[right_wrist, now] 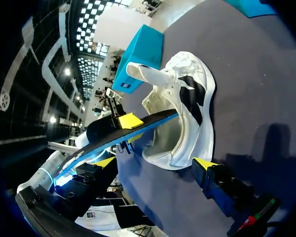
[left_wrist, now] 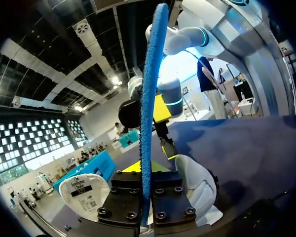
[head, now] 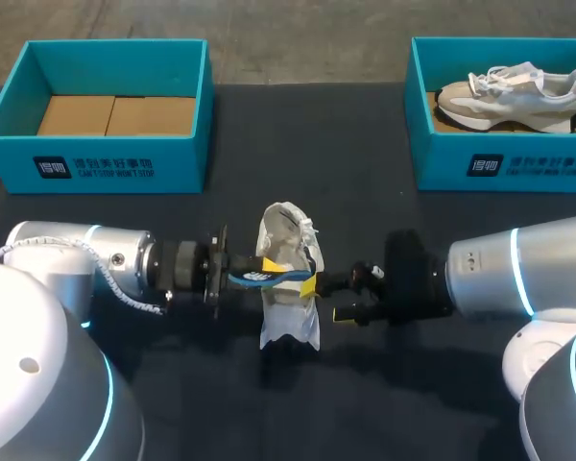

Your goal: Take the shoe out of the shoebox, open the shoe tongue, remove and reinsert the insole, then place the shoe into the shoebox

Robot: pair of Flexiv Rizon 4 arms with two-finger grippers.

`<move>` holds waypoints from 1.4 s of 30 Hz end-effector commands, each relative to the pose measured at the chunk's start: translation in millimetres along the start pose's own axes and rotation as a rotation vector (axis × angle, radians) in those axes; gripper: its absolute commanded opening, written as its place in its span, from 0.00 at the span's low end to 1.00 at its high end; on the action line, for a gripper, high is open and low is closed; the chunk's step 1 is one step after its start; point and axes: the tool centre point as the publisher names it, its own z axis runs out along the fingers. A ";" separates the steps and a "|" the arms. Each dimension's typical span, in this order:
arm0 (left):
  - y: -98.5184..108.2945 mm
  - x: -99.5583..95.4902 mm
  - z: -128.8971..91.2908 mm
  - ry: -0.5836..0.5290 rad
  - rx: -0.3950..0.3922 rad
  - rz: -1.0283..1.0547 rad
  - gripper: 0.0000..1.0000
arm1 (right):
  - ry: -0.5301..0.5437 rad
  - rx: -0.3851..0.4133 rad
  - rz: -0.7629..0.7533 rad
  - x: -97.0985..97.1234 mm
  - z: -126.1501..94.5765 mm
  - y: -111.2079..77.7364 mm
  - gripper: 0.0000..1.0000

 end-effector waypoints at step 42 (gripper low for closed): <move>12.0 -5.8 4.0 -0.013 -0.011 -0.009 0.41 | -0.011 -0.003 0.001 2.8 1.6 -1.0 1.00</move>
